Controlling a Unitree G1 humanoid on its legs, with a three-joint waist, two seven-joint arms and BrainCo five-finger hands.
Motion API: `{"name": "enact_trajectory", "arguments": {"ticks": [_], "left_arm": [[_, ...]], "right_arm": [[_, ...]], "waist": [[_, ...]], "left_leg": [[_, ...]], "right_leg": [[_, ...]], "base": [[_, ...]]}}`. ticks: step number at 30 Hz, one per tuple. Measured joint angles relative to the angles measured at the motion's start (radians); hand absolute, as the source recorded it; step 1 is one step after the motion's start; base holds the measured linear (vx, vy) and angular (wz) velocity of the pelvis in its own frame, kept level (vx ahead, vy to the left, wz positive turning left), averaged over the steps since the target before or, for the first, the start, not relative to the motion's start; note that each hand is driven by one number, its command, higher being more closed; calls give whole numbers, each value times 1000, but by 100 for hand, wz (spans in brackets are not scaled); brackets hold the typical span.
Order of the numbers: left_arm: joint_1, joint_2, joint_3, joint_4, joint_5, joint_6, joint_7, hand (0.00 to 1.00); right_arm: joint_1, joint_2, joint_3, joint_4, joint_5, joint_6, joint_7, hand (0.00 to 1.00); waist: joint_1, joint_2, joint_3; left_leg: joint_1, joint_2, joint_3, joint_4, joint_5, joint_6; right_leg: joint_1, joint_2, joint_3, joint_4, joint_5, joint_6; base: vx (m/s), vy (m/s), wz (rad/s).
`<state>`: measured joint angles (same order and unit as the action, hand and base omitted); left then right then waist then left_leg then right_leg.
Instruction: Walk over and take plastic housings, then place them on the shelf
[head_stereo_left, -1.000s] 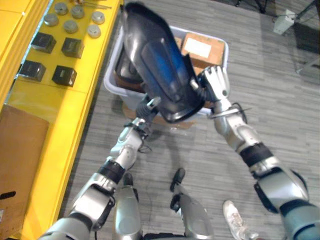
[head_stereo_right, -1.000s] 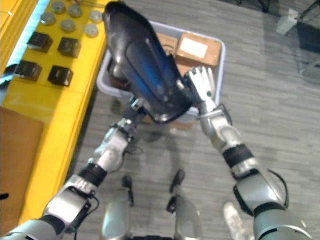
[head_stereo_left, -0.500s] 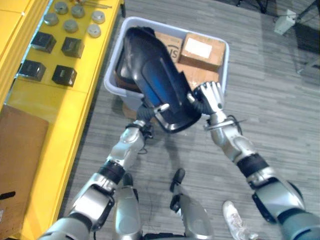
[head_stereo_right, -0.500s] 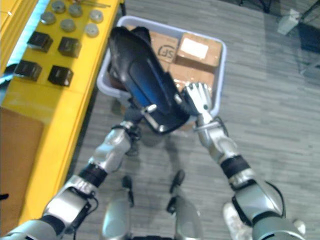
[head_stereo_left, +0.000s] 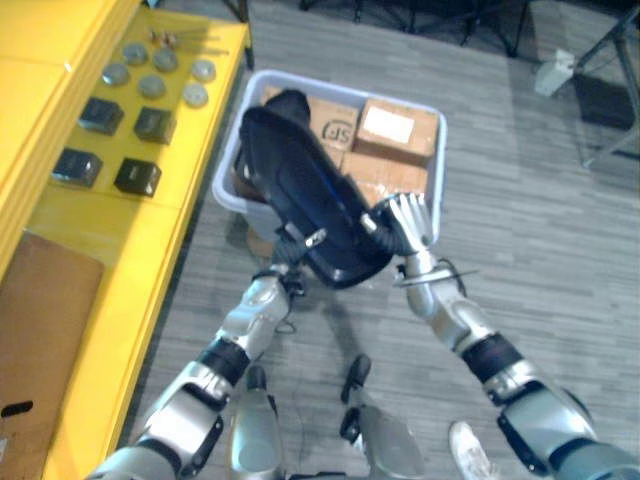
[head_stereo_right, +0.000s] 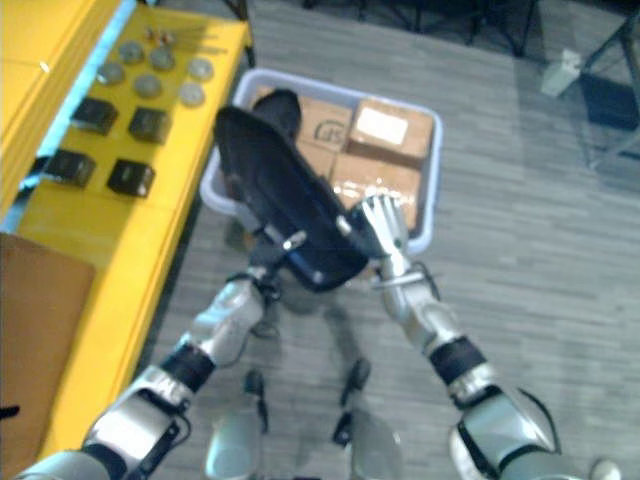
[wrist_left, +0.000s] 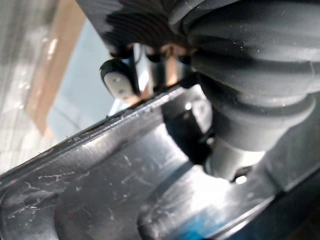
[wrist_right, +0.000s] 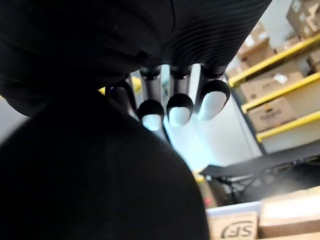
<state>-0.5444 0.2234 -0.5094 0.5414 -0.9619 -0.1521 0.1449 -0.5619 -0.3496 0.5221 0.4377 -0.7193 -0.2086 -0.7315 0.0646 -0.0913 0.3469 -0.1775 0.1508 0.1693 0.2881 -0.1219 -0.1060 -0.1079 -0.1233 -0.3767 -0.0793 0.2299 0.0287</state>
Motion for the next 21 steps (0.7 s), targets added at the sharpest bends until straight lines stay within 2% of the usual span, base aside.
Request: {"name": "enact_trajectory", "arguments": {"ticks": [2, 5, 7, 8, 11, 13, 16, 18, 19, 21], "left_arm": [[1, -5, -12, 0, -69, -48, -25, 100], [15, -21, 0, 0, -106, -93, -45, 100], [68, -63, 44, -7, -119, -138, -49, 100], [82, -70, 58, -19, -118, -146, -44, 100], [121, -85, 117, -103, -70, -182, 17, 100], [137, -86, 165, -151, -5, -196, 61, 100], [194, -116, 235, -259, 185, -239, 161, 100], [252, -143, 287, -312, 306, -261, 217, 100], [292, -155, 328, -339, 410, -262, 270, 100], [360, -156, 391, -369, 552, -256, 363, 100]], "right_arm": [[22, 17, -1, -36, 41, -38, -34, 0], [50, 52, 0, -66, 50, -93, -63, 0], [107, 86, 10, -73, 63, -130, -91, 0], [119, 91, 11, -76, 67, -147, -99, 0], [176, 117, 25, -126, 101, -235, -121, 0], [200, 125, 51, -175, 109, -271, -124, 0], [244, 142, 76, -252, 135, -290, -125, 0], [280, 185, 39, -310, 180, -288, -125, 0], [300, 203, -8, -358, 217, -287, -126, 0], [355, 203, -124, -444, 295, -285, -126, 0]], "waist": [[0, -3, -22], [-1, -4, -40], [0, -5, -90], [1, -6, -99], [1, -7, -117], [-2, -7, -117], [4, -12, -154], [6, -13, -178], [5, -11, -180], [3, -11, -200]], "left_leg": [[10, -3, 2, -8, 0, 0], [41, -3, 3, -29, 1, -1], [65, -2, 3, -56, 8, -6], [71, -1, 3, -63, 9, -8], [94, -2, 1, -92, 23, -13], [122, -2, 1, -106, 25, -14], [126, -3, -2, -111, 25, -14], [131, -5, 0, -111, 25, -14], [146, -8, 3, -114, 25, -14], [159, -12, 6, -120, 24, -13]], "right_leg": [[7, -3, 1, -1, -8, 1], [29, -2, 0, -1, -17, 3], [41, -2, -3, -1, -26, 2], [44, -2, -3, -1, -27, 2], [53, -1, -7, -1, -30, 1], [75, 0, -9, -2, -35, 4], [79, -1, -11, -2, -41, 9], [80, 0, -13, -2, -42, 10], [92, 0, -12, -2, -45, 12], [101, -2, -11, -2, -50, 15]], "base": [[-14, 59, -2], [2, 39, 0], [47, 30, 1], [61, 31, -1], [45, 17, 0], [0, 0, 0], [19, 29, 3], [36, 34, 0], [20, 35, -2], [9, 47, -2]]}}
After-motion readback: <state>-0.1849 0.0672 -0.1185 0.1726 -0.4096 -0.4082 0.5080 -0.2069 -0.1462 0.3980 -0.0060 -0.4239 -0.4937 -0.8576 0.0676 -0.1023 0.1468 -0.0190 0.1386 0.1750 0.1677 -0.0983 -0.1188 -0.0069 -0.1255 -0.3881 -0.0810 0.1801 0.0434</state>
